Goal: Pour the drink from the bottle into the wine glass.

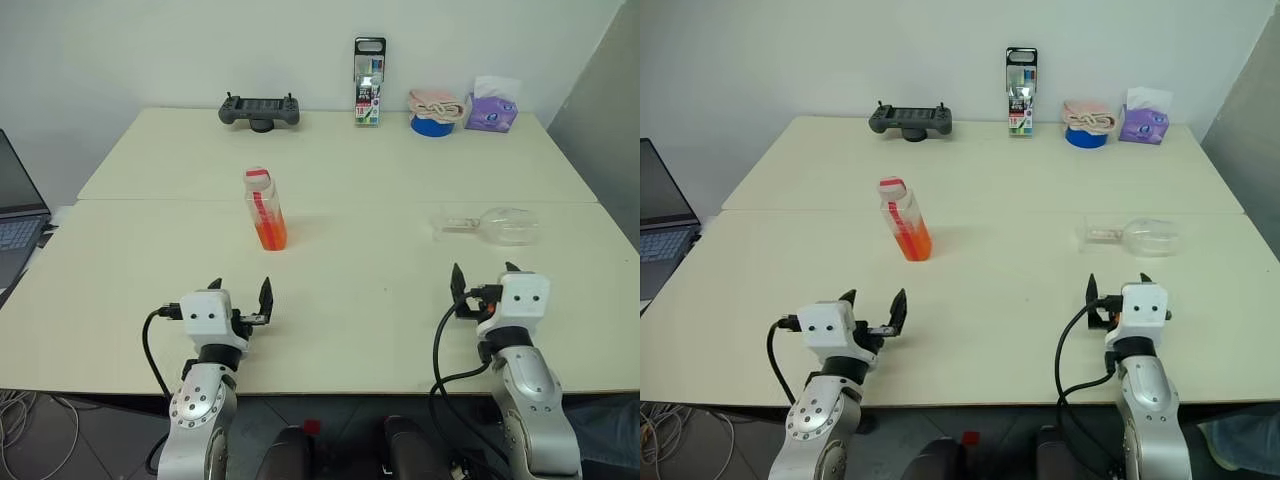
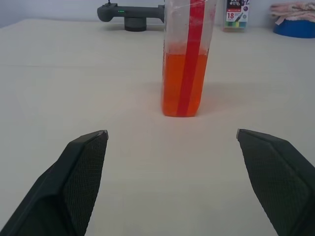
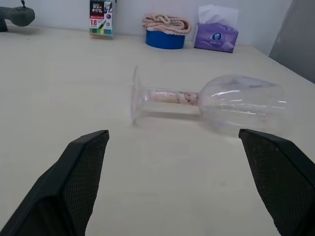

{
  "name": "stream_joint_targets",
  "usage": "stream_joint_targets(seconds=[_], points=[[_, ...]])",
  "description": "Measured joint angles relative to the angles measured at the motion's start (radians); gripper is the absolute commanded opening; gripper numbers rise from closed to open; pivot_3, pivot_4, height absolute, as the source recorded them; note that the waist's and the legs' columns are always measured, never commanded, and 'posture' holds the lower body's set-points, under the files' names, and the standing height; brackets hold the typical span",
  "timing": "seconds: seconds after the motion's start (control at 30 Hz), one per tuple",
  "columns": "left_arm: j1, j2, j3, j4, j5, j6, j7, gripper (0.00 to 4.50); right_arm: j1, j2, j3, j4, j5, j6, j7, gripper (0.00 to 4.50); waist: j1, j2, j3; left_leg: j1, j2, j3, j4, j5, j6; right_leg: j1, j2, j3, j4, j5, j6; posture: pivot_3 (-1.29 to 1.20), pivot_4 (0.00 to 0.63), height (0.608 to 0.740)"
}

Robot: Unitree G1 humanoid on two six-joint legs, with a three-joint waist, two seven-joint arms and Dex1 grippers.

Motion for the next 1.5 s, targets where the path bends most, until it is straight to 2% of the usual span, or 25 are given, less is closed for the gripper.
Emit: stream_joint_targets(seconds=[0.37,0.53,0.67,0.8,0.9,1.1,1.5], points=[[0.001,0.005,-0.02,0.0,-0.002,-0.005,-0.028,4.46,0.0,-0.016,0.027,0.005,0.0,-0.002,0.025,4.5,0.0,0.0,0.0,-0.001,0.0,0.001,0.0,0.0,0.0,-0.001,0.0,0.0,0.0,0.0,0.0,0.0,0.15,0.74],[-0.069,0.007,-0.02,0.018,0.01,-0.004,-0.02,4.46,-0.009,-0.064,0.073,0.017,0.035,0.004,0.122,4.5,0.0,0.0,0.0,0.0,0.0,0.001,0.0,0.0,0.0,-0.001,0.0,0.0,0.0,0.001,0.001,0.0,0.15,0.74],[-0.128,0.003,-0.021,0.048,0.032,0.003,0.007,4.46,-0.121,-0.16,0.13,0.017,0.142,0.084,0.302,4.5,-0.003,-0.001,0.0,0.0,0.0,0.001,0.002,0.0,0.0,0.0,0.001,0.001,0.001,0.002,0.002,0.0,0.15,0.74],[-0.203,0.001,-0.016,0.062,0.048,0.007,0.038,4.46,-0.316,-0.254,0.161,0.0,0.302,0.229,0.482,4.5,-0.002,-0.001,0.0,0.002,0.0,0.0,0.002,0.0,0.0,0.003,0.001,-0.001,0.0,0.002,0.002,0.0,0.15,0.74],[-0.279,0.001,-0.003,0.093,0.053,0.023,0.061,4.46,-0.448,-0.296,0.156,0.022,0.383,0.308,0.559,4.5,-0.001,-0.002,-0.001,0.002,-0.001,-0.001,0.001,0.0,0.0,0.003,0.001,-0.001,0.0,0.002,0.002,0.0,0.15,0.74],[-0.385,0.024,0.018,0.162,0.069,0.039,0.082,4.46,-0.555,-0.304,0.147,0.129,0.431,0.334,0.596,4.5,0.001,-0.002,-0.001,0.002,-0.001,-0.001,0.001,0.0,0.0,0.003,0.0,-0.001,-0.001,0.002,0.003,0.0,0.15,0.74],[-0.574,0.042,0.018,0.398,0.074,-0.018,0.066,4.46,-0.583,-0.299,0.178,0.164,0.43,0.307,0.619,4.5,0.001,-0.002,-0.001,0.002,-0.001,0.0,0.001,0.0,0.0,0.003,0.0,0.0,0.0,0.003,0.003,0.0,0.15,0.74]])
